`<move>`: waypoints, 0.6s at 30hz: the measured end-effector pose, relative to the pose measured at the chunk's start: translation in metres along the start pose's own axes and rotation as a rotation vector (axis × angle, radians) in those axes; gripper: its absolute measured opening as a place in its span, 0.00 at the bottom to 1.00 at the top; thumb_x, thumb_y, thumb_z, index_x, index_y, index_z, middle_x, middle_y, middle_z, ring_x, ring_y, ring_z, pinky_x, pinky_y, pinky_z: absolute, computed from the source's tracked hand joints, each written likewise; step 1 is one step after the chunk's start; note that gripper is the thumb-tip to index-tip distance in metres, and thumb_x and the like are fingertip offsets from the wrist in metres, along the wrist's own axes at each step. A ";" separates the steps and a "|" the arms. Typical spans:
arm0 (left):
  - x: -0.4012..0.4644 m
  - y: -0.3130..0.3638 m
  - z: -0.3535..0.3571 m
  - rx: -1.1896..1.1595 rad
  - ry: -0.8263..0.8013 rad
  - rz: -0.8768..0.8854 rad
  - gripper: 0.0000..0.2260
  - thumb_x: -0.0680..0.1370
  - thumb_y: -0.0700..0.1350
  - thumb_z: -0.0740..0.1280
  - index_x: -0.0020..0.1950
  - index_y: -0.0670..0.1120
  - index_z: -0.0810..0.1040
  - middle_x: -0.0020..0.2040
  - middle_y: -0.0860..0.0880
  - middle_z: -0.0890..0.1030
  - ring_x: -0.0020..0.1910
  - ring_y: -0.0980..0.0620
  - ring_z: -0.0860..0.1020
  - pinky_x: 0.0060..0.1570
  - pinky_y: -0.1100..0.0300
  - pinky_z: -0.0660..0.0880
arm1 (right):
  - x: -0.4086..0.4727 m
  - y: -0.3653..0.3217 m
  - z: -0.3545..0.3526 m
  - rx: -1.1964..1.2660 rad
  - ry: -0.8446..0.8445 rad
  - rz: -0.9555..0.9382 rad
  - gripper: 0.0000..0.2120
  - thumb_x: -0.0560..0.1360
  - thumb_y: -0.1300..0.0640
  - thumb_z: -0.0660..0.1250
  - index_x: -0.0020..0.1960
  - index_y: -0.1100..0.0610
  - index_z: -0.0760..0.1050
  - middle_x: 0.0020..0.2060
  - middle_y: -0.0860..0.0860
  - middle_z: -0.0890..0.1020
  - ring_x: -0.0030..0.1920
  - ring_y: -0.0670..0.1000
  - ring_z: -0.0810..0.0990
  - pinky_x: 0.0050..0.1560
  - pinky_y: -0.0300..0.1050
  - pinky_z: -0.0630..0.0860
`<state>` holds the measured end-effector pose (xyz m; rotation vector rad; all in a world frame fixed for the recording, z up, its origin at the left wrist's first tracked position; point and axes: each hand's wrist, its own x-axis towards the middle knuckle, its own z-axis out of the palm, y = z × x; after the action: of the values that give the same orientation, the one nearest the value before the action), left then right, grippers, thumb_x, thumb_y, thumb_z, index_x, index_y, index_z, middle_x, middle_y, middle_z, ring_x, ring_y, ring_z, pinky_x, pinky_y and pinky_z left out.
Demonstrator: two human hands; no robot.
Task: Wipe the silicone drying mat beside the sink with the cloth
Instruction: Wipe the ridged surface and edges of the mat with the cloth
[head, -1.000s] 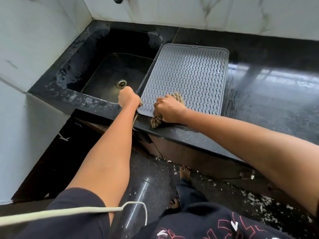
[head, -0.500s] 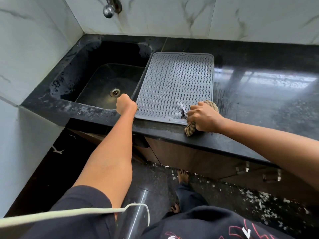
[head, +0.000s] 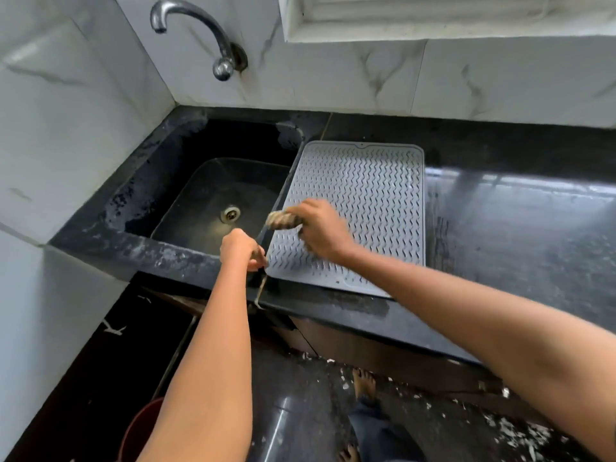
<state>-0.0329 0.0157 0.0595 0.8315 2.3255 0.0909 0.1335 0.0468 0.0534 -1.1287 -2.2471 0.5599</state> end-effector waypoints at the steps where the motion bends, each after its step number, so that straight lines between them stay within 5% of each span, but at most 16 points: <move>1: 0.008 0.003 -0.004 0.023 0.014 0.001 0.09 0.67 0.39 0.77 0.42 0.40 0.80 0.41 0.47 0.81 0.33 0.52 0.79 0.25 0.64 0.74 | 0.006 -0.003 0.016 0.001 -0.058 -0.080 0.14 0.71 0.69 0.65 0.53 0.58 0.81 0.46 0.55 0.83 0.48 0.53 0.78 0.51 0.48 0.75; 3: 0.018 0.004 -0.007 0.102 -0.007 -0.004 0.06 0.71 0.38 0.71 0.45 0.37 0.78 0.45 0.44 0.79 0.43 0.47 0.81 0.34 0.60 0.77 | 0.003 -0.003 0.047 -0.061 -0.207 -0.234 0.08 0.68 0.61 0.68 0.46 0.59 0.81 0.41 0.56 0.83 0.43 0.57 0.80 0.45 0.52 0.77; 5: 0.031 0.005 -0.009 0.127 -0.090 -0.058 0.04 0.72 0.37 0.69 0.43 0.36 0.78 0.46 0.43 0.82 0.34 0.49 0.82 0.28 0.61 0.79 | -0.002 0.008 0.067 -0.169 -0.305 -0.335 0.07 0.68 0.56 0.69 0.44 0.57 0.80 0.44 0.54 0.83 0.47 0.58 0.79 0.45 0.52 0.74; 9: 0.044 0.007 -0.008 0.232 -0.334 -0.178 0.09 0.64 0.44 0.78 0.39 0.44 0.80 0.31 0.50 0.84 0.24 0.59 0.79 0.27 0.66 0.76 | 0.006 0.033 0.060 -0.333 -0.410 -0.648 0.14 0.72 0.57 0.67 0.58 0.54 0.79 0.61 0.50 0.79 0.61 0.57 0.74 0.53 0.52 0.71; 13: 0.045 0.022 -0.013 0.272 -0.281 -0.137 0.09 0.67 0.41 0.77 0.44 0.42 0.82 0.32 0.49 0.85 0.22 0.58 0.79 0.20 0.68 0.72 | 0.054 0.052 0.050 -0.392 -0.446 -0.973 0.19 0.77 0.59 0.54 0.64 0.54 0.75 0.60 0.51 0.79 0.57 0.59 0.76 0.48 0.54 0.75; 18: 0.048 0.031 -0.008 0.364 -0.340 -0.102 0.08 0.66 0.40 0.78 0.44 0.42 0.85 0.36 0.49 0.86 0.35 0.56 0.84 0.49 0.60 0.81 | 0.111 0.082 0.026 -0.571 -0.445 -0.775 0.21 0.75 0.62 0.64 0.67 0.51 0.72 0.64 0.49 0.76 0.57 0.57 0.74 0.50 0.52 0.73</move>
<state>-0.0492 0.0698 0.0470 0.8246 2.0801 -0.4935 0.1108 0.1807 0.0177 -0.2628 -3.0740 -0.1906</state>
